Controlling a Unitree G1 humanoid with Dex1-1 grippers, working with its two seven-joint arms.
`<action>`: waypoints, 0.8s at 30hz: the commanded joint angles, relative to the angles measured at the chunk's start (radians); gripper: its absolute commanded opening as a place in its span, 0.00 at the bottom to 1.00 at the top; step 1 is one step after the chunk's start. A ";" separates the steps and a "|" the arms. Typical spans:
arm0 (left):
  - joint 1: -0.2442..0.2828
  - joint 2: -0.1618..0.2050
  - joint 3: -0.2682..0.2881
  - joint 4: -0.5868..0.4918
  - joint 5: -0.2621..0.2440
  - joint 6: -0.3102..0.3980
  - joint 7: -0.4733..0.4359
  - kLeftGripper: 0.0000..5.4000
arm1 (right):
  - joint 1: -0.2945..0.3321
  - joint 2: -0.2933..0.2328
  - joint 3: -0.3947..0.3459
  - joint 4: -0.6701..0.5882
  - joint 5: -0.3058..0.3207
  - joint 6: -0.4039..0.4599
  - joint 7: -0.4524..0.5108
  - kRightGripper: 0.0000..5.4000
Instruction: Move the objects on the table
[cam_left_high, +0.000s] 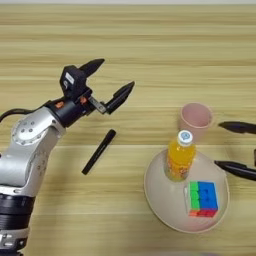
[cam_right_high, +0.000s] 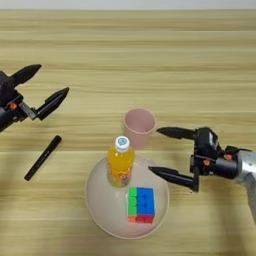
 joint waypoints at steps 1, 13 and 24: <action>-0.006 0.001 0.012 0.036 0.018 -0.016 -0.005 1.00 | -0.061 0.005 -0.068 -0.004 0.059 0.042 -0.044 1.00; -0.013 -0.005 0.004 0.056 0.022 -0.019 -0.013 1.00 | -0.178 0.129 -0.058 0.092 -0.085 -0.052 -0.300 1.00; -0.007 -0.021 -0.002 0.087 0.042 -0.043 -0.005 1.00 | -0.211 0.212 0.040 0.216 -0.246 -0.155 -0.401 1.00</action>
